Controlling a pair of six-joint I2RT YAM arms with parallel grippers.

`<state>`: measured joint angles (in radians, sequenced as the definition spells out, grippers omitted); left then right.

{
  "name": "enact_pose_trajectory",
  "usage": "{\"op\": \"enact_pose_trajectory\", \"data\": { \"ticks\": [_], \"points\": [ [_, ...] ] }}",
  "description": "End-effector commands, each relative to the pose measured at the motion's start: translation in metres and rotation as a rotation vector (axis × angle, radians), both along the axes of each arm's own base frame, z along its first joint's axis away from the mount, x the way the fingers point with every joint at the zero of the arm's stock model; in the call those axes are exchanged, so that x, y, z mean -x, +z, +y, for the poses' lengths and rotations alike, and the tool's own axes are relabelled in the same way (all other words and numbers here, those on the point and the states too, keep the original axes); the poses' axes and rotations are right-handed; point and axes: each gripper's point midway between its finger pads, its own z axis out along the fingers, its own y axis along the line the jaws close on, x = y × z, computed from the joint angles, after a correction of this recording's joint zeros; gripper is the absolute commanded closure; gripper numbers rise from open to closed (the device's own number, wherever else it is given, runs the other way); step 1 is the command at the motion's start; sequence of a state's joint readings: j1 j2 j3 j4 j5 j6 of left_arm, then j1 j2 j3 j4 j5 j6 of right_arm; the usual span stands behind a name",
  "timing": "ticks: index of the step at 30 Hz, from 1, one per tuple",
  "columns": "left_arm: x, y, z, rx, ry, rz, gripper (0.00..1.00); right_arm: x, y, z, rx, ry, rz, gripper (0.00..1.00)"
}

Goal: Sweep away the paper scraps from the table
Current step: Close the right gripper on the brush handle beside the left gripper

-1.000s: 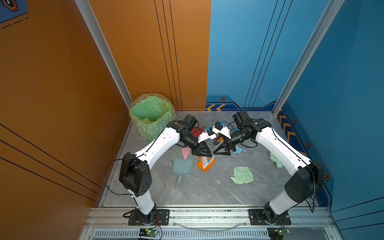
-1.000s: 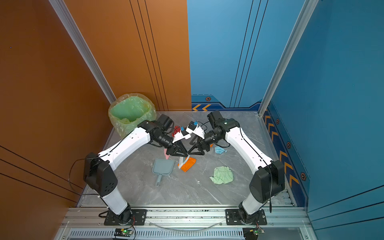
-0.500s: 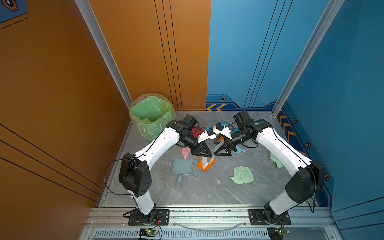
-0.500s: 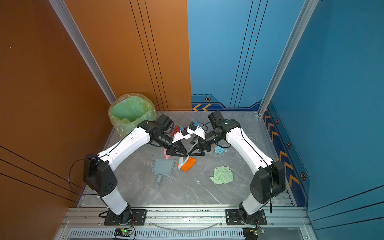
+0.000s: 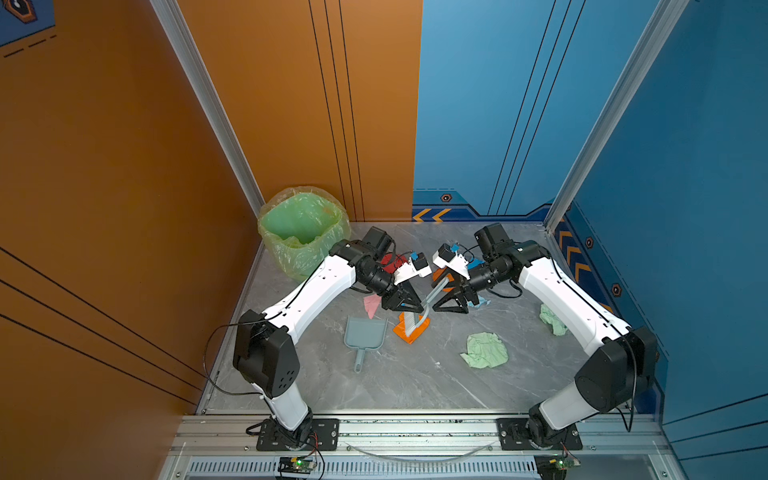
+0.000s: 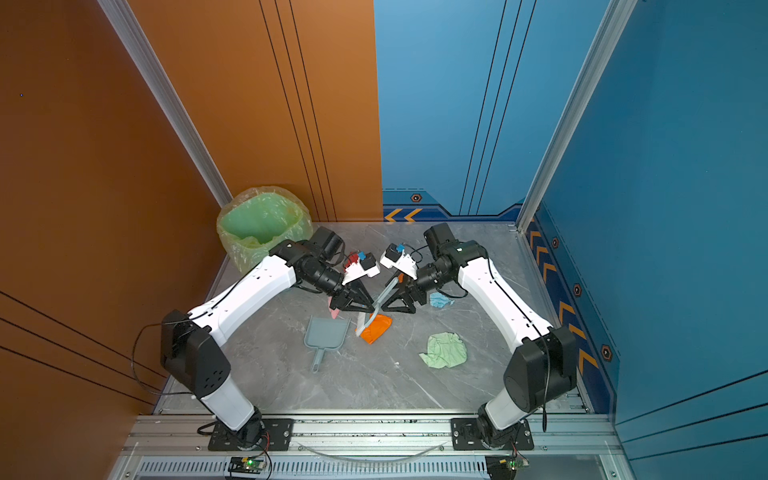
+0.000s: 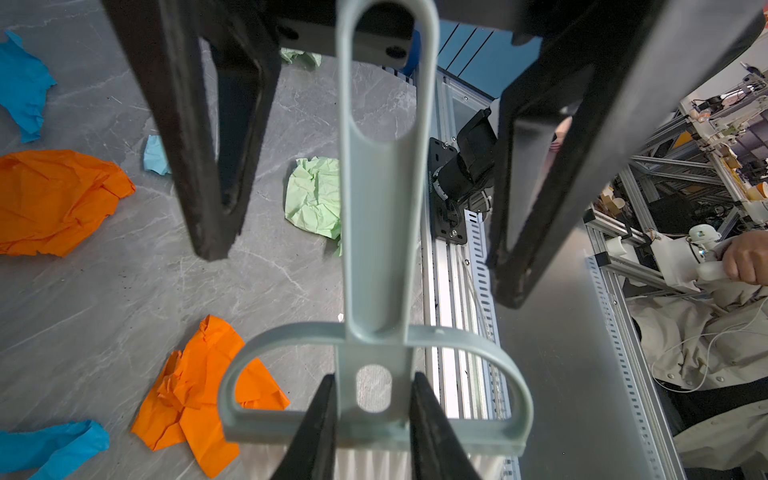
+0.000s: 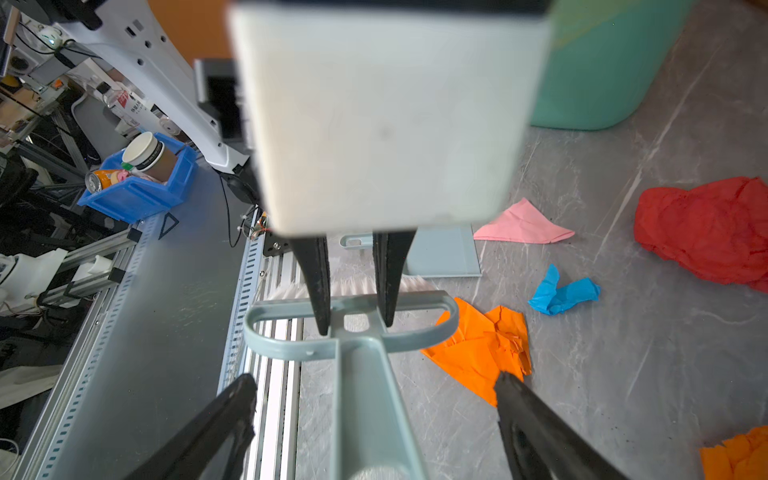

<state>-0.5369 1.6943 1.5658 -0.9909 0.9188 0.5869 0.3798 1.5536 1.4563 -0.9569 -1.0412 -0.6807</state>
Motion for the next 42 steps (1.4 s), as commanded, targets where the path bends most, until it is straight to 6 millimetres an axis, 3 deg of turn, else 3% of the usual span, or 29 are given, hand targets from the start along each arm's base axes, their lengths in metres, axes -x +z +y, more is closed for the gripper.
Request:
{"op": "enact_pose_trajectory", "data": {
  "ticks": [1,42],
  "points": [
    [0.003,0.009,0.0,0.038,-0.018,-0.011,1.0,0.005,0.019,0.001,-0.086,0.02,-0.045,0.09],
    [0.0,0.013,-0.005,0.036,-0.015,-0.01,1.0,0.003,0.008,0.011,-0.135,0.037,0.007,0.28]
  ]
}}
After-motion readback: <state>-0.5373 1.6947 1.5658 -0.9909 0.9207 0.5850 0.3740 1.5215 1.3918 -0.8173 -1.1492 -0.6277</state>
